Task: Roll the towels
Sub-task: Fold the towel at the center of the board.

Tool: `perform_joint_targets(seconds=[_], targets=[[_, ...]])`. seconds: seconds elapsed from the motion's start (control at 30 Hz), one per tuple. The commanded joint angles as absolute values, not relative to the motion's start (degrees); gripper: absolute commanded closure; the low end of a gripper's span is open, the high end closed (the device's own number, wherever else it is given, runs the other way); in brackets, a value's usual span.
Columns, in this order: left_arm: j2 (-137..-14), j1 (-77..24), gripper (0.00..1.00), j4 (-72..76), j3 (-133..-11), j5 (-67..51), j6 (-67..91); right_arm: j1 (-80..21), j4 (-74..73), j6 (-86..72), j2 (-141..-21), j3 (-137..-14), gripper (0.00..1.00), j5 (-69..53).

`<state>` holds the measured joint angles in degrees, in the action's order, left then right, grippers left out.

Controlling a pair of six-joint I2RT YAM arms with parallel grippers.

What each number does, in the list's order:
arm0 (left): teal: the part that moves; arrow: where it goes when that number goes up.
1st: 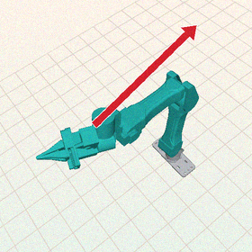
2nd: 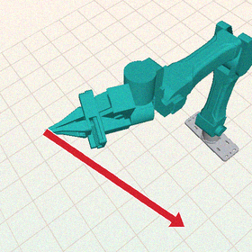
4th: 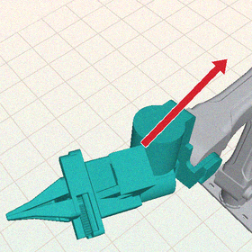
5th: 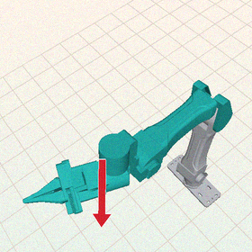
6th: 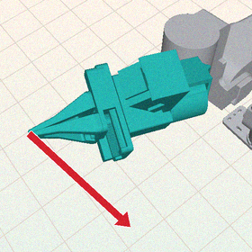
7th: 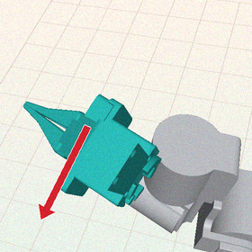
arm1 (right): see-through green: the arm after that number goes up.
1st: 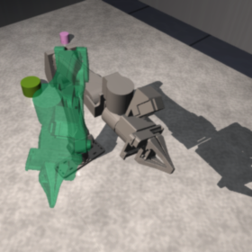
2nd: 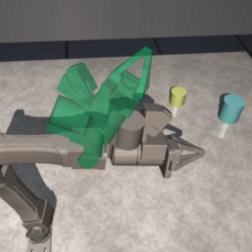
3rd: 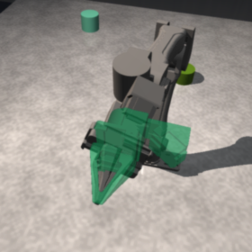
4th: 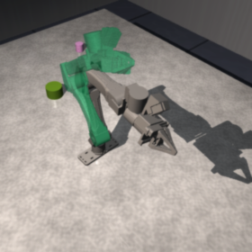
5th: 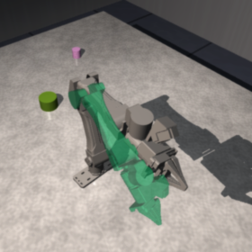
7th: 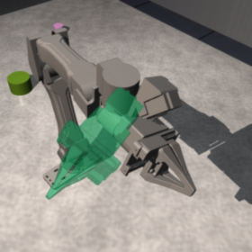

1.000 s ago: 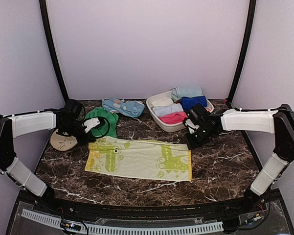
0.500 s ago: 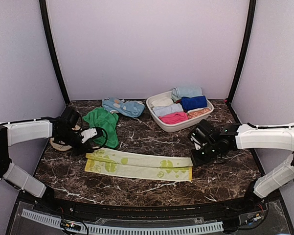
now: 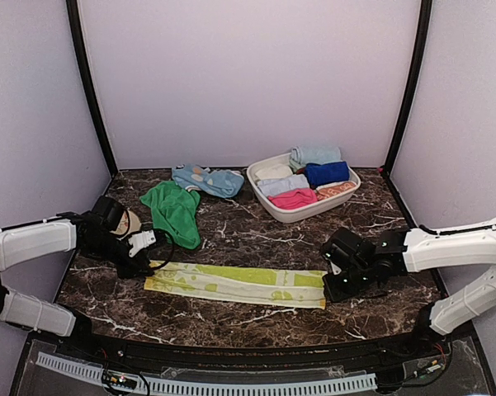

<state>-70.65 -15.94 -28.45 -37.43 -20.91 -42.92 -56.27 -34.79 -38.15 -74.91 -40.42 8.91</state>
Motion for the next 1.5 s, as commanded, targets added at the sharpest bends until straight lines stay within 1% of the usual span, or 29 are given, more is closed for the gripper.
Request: perform_joint_targets(seconds=[0.0, 0.03, 0.13, 0.2, 0.33, 0.4, 0.43, 0.5, 0.53, 0.57, 0.7, 0.87, 1.1, 1.2, 1.27, 1.3, 1.37, 1.4, 1.47], targets=[[-66.1, -15.7, 0.67, -32.8, -35.7, -23.1, -45.2, -58.3, -34.0, -41.9, -70.8, -38.4, 0.74, 9.5], [-65.4, -15.7, 0.68, -33.6, -35.8, -22.9, -45.4, -58.8, -34.0, -42.3, -69.5, -37.8, 0.70, 9.3], [-64.0, -15.7, 0.69, -35.4, -35.9, -22.7, -46.2, -59.5, -33.9, -43.7, -65.6, -36.0, 0.53, 8.9], [-63.8, -15.7, 0.70, -36.9, -36.4, -22.7, -46.9, -59.6, -33.6, -44.2, -63.5, -34.9, 0.51, 7.8], [-63.9, -15.7, 0.72, -40.1, -38.4, -23.8, -48.4, -59.7, -35.1, -44.4, -60.7, -35.2, 0.51, 8.0], [-64.2, -15.7, 0.68, -39.4, -38.5, -24.6, -48.6, -59.5, -36.0, -44.1, -60.3, -36.4, 0.48, 8.6], [-64.6, -15.7, 0.63, -39.3, -38.7, -25.2, -48.6, -59.5, -36.0, -43.6, -60.5, -37.0, 0.47, 8.4], [-66.1, -15.8, 0.44, -38.9, -39.3, -25.5, -48.4, -59.5, -36.6, -42.8, -62.3, -38.5, 0.45, 8.1], [-67.0, -15.9, 0.33, -38.5, -39.7, -25.2, -48.3, -59.5, -37.1, -42.2, -63.7, -39.3, 0.44, 7.8], [-67.9, -15.9, 0.31, -38.4, -40.3, -24.9, -48.3, -59.5, -37.6, -41.3, -65.1, -40.0, 0.43, 7.2], [-70.9, -16.5, 0.30, -40.7, -41.8, -25.6, -49.6, -59.6, -38.9, -40.0, -70.3, -40.9, 0.41, 6.6], [-70.3, -18.5, 0.30, -41.8, -40.5, -23.8, -51.1, -59.7, -37.2, -39.4, -69.8, -40.5, 0.40, 5.7], [-70.4, -22.3, 0.33, -36.5, -39.0, -20.6, -50.5, -59.7, -39.0, -37.0, -73.8, -43.2, 0.41, 6.1], [-72.8, -23.8, 0.38, -35.9, -38.3, -18.9, -50.6, -59.8, -39.4, -36.4, -74.9, -44.2, 0.44, 6.5], [-73.9, -24.0, 0.45, -35.3, -37.6, -17.9, -51.2, -59.7, -39.5, -36.2, -75.2, -44.6, 0.47, 6.9], [-74.1, -24.0, 0.50, -35.3, -37.3, -17.7, -51.6, -59.8, -39.8, -36.1, -75.3, -44.9, 0.49, 7.0], [-74.3, -24.0, 0.61, -35.9, -37.1, -18.0, -52.1, -59.8, -39.9, -35.9, -75.5, -45.1, 0.53, 6.9], [-74.4, -24.0, 0.69, -36.5, -37.1, -18.3, -52.5, -59.8, -39.8, -35.8, -75.5, -45.1, 0.55, 6.7], [-74.5, -24.1, 0.75, -37.5, -37.3, -18.9, -52.8, -59.8, -40.0, -35.4, -75.5, -45.1, 0.57, 6.6]])
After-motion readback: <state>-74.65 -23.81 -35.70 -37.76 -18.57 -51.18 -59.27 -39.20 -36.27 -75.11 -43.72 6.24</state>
